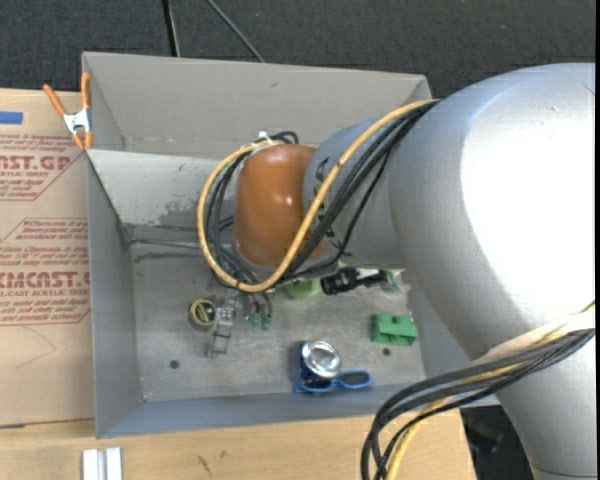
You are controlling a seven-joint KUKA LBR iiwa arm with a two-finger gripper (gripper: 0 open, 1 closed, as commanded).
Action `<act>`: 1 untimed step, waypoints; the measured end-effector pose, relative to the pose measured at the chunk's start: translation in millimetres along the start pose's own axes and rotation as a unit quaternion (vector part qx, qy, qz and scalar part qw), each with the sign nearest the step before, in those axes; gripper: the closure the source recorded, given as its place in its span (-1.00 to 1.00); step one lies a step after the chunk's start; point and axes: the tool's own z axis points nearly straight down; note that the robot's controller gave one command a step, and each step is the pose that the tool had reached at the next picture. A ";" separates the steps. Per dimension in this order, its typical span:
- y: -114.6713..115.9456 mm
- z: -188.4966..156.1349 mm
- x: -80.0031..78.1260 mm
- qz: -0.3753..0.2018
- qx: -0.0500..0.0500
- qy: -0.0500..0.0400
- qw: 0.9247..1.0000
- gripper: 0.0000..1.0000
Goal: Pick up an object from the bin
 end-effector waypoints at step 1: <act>-2.1 -35.0 4.3 0.022 -0.001 -0.002 1.000 -1.00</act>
Offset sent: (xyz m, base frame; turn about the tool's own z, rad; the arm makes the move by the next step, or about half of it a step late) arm -0.0050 -0.0021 0.0339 0.0455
